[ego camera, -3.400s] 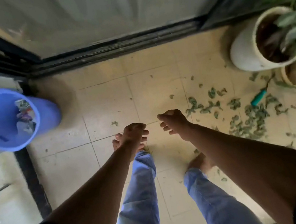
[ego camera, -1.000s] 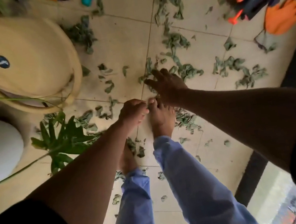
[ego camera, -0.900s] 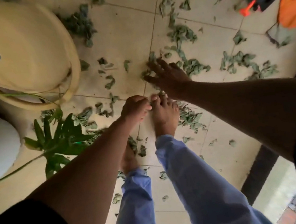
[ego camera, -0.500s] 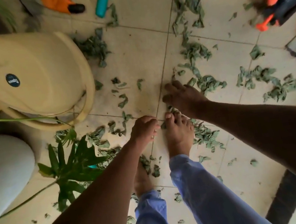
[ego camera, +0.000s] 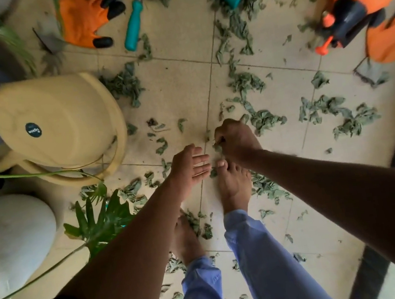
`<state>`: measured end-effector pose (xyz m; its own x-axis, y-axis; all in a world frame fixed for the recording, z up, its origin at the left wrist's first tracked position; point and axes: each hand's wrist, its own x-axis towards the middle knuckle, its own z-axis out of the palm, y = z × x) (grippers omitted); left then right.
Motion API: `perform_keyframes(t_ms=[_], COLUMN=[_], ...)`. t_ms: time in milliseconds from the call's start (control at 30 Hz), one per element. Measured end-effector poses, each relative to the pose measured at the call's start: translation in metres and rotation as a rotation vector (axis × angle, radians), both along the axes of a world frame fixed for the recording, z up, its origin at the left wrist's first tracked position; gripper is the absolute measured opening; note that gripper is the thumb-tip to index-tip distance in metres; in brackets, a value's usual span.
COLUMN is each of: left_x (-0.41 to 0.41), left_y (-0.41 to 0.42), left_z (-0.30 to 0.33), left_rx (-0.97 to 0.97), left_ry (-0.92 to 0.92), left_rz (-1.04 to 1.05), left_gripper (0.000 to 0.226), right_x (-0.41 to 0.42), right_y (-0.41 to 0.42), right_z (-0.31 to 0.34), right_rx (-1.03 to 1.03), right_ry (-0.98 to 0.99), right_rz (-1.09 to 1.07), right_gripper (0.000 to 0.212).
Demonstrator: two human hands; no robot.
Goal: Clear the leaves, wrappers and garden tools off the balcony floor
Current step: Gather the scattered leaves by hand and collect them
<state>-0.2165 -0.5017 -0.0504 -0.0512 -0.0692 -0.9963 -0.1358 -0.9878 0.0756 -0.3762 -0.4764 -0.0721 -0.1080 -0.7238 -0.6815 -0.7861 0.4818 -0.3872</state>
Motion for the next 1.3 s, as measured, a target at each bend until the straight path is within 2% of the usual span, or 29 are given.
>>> perform_keyframes(t_ms=[133,267,333,433,500,567,633,733,833,967,1033,1133,1300], left_x=[-0.006,-0.010,-0.011,-0.010,-0.008,-0.007,-0.007,-0.006,0.000,0.010,0.014,0.018,0.017], left_y=[0.000,0.003,0.006,0.012,0.014,0.017,0.022,0.027,0.030,0.035,0.038,0.042,0.049], left_z=[0.005,0.001,-0.003,-0.008,-0.010,-0.012,-0.015,-0.019,-0.024,-0.031,-0.032,-0.029,-0.015], left_rx=[0.007,0.058,0.069,0.083,0.087,0.065,0.061,0.149,0.273,0.403,0.460,0.472,0.313], left_ry=[0.011,0.053,0.101,0.163,0.177,0.172,0.143,0.196,0.314,0.490,0.577,0.642,0.551], left_rz=[0.038,0.194,0.249,0.293,0.311,0.353,0.414,0.512,0.551,0.692,0.755,0.774,0.681], left_gripper=[0.041,0.042,0.045,0.045,0.039,0.032,0.027,0.031,0.033,0.035,0.038,0.044,0.045], right_x=[0.003,0.027,0.043,0.060,0.063,0.057,0.039,-0.002,-0.043,-0.067,-0.069,-0.067,-0.056], right_y=[0.015,0.021,0.027,0.038,0.043,0.046,0.048,0.050,0.052,0.048,0.044,0.041,0.040], right_z=[0.015,0.029,0.037,0.046,0.053,0.057,0.054,0.026,-0.008,-0.039,-0.047,-0.053,-0.038], right_rx=[-0.009,-0.108,-0.125,-0.045,-0.080,-0.317,-0.453,-0.351,-0.157,-0.105,-0.120,-0.162,-0.134], right_ry=[-0.032,-0.099,-0.173,-0.183,-0.129,-0.097,-0.028,0.147,0.345,0.422,0.400,0.347,0.255], right_rz=[-0.185,-0.283,-0.263,-0.098,-0.020,-0.039,-0.092,-0.121,0.017,0.165,0.168,0.107,-0.119], right_gripper=[0.022,0.019,0.028,0.034,0.034,0.030,0.029,0.034,0.050,0.073,0.068,0.041,0.029])
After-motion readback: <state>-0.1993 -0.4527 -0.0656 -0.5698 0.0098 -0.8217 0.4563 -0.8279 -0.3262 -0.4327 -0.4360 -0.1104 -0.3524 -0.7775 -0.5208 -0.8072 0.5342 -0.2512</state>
